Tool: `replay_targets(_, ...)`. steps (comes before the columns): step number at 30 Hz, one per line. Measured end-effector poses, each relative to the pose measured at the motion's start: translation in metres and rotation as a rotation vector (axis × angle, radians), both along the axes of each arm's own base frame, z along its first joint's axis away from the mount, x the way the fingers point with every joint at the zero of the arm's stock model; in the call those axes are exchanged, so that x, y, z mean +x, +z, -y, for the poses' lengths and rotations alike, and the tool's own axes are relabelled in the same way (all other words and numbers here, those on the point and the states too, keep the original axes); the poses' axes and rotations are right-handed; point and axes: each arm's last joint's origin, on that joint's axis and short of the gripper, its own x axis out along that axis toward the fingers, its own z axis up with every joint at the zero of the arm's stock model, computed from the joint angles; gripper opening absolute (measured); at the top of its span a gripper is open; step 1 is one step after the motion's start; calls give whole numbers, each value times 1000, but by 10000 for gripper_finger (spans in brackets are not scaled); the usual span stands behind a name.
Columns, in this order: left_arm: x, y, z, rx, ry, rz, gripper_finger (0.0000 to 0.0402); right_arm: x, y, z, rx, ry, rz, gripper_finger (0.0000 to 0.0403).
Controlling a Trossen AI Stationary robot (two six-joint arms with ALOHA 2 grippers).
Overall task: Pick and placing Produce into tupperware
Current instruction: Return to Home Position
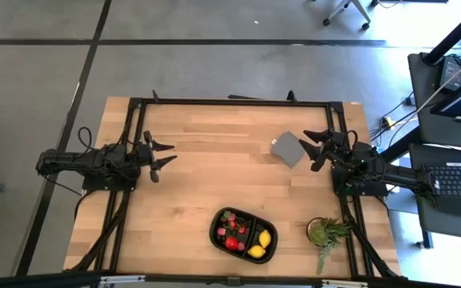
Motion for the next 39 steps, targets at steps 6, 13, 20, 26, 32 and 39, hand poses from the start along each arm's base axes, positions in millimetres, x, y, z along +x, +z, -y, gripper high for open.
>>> replay_targets(6, 0, 0, 0, 0, 0, 0, 153, 0, 0, 0, 7, 1, 4, 243)
replay_targets(13, 0, 0, 0, 0, 0, 0, 154, 0, 0, 0, 10, 1, 5, 243)
replay_targets(20, 0, 0, 0, 0, 0, 0, 164, 0, 0, 0, 9, 1, 4, 243)
replay_targets(26, 0, 0, 0, 0, 0, 0, 164, 0, 0, 0, 8, 1, 3, 243)
replay_targets(32, 0, 0, 0, 0, 0, 0, 155, 0, 0, 0, 8, 1, 3, 243)
replay_targets(39, 0, 0, 0, 0, 0, 0, 149, 0, 0, 0, 8, 1, 3, 243)
